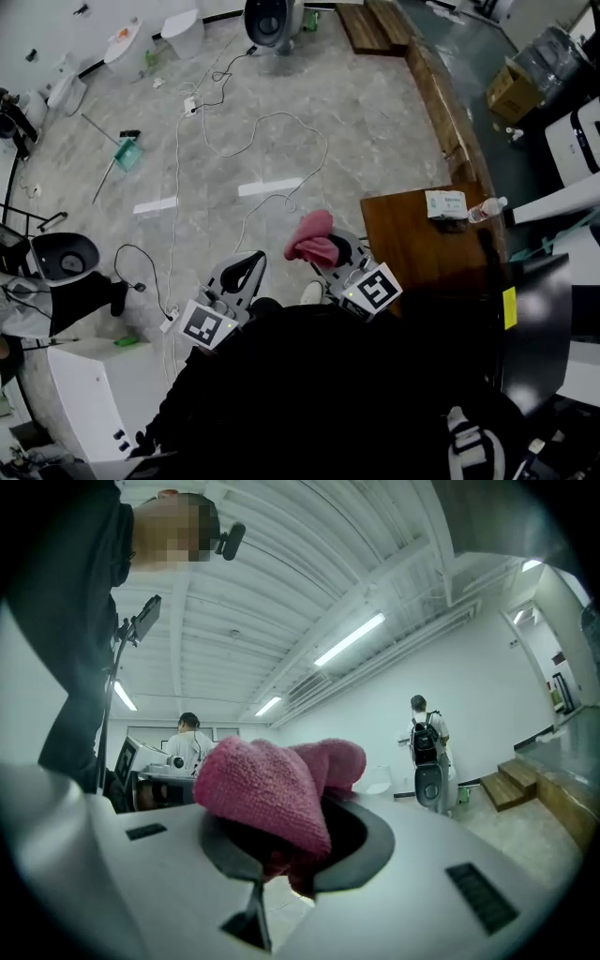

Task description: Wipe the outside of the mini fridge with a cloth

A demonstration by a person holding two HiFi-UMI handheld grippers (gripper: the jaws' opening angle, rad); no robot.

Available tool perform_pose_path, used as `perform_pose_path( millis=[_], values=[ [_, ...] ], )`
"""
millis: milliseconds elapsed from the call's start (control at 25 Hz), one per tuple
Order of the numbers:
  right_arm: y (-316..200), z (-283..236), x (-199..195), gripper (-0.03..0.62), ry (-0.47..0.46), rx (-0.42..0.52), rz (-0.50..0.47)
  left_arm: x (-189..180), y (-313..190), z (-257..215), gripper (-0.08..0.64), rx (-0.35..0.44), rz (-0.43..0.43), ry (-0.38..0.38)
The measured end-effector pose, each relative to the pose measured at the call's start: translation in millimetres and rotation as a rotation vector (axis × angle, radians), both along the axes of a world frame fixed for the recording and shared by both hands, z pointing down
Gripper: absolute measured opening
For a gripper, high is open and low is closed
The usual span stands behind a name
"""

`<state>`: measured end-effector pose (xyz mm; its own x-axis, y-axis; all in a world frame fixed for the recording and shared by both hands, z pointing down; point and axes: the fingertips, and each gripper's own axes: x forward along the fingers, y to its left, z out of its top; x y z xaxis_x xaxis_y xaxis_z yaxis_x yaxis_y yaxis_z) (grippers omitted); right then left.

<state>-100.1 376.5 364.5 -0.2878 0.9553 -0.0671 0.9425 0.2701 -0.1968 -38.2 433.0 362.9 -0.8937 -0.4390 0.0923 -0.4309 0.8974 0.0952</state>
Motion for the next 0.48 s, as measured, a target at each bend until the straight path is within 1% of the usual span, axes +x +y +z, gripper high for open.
perform_pose_path(
  millis=[120,280,480],
  values=[
    [-18,3,-30,0.087,0.013,0.008,0.055,-35,-14,3,0.002,-0.011,0.055,0.01],
    [-44,24,-79,0.087,0.038,0.033,0.171,-92,-31,8,0.003,-0.013,0.152,0.014],
    [-85,35,-146,0.087,0.078,0.048,0.376,-177,-59,20,0.003,0.002,0.341,0.044]
  ],
)
